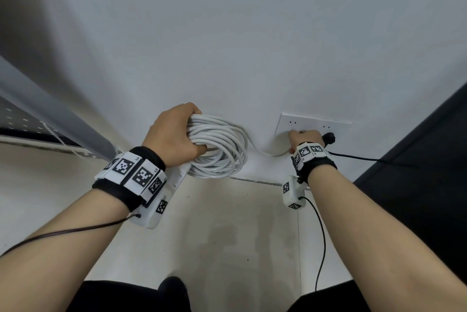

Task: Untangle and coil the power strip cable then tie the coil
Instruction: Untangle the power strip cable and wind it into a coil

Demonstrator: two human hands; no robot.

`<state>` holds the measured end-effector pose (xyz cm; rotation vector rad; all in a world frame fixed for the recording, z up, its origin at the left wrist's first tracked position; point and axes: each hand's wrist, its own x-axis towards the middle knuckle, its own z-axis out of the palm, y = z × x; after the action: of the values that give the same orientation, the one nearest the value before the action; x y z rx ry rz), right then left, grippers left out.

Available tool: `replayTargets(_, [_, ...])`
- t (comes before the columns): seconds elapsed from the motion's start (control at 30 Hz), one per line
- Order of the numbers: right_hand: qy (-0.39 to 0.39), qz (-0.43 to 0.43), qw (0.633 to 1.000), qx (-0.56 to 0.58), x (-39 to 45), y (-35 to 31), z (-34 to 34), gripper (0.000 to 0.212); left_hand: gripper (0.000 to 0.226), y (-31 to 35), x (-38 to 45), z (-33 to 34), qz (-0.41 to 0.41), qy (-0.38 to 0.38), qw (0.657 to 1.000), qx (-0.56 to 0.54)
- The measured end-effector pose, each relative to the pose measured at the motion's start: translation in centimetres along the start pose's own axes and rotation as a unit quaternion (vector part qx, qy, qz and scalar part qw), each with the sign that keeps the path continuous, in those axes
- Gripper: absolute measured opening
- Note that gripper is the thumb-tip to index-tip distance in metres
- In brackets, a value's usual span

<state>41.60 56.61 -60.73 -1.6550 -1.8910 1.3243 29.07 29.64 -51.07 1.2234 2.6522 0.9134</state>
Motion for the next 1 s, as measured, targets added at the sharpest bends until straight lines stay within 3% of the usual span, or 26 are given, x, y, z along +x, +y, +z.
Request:
replayTargets(0.53, [0.037,-0.017,0.999,-0.013,0.8,1.1,0.6,0.031,0.039,0.5,0.0,0.1,0.009,0.003,1.0,-0.005])
replayTargets(0.83, [-0.047,0.043,0.998,0.021,-2.0,2.0,1.5,0.017,0.042,0.4,-0.9,-1.3,0.008,0.019,1.0,-0.013])
replayTargets(1.0, [-0.142,0.093,0.985,0.004,-2.7,2.5,1.1,0.025,0.041,0.4,-1.7,-2.9,0.008,0.044,0.998,-0.039])
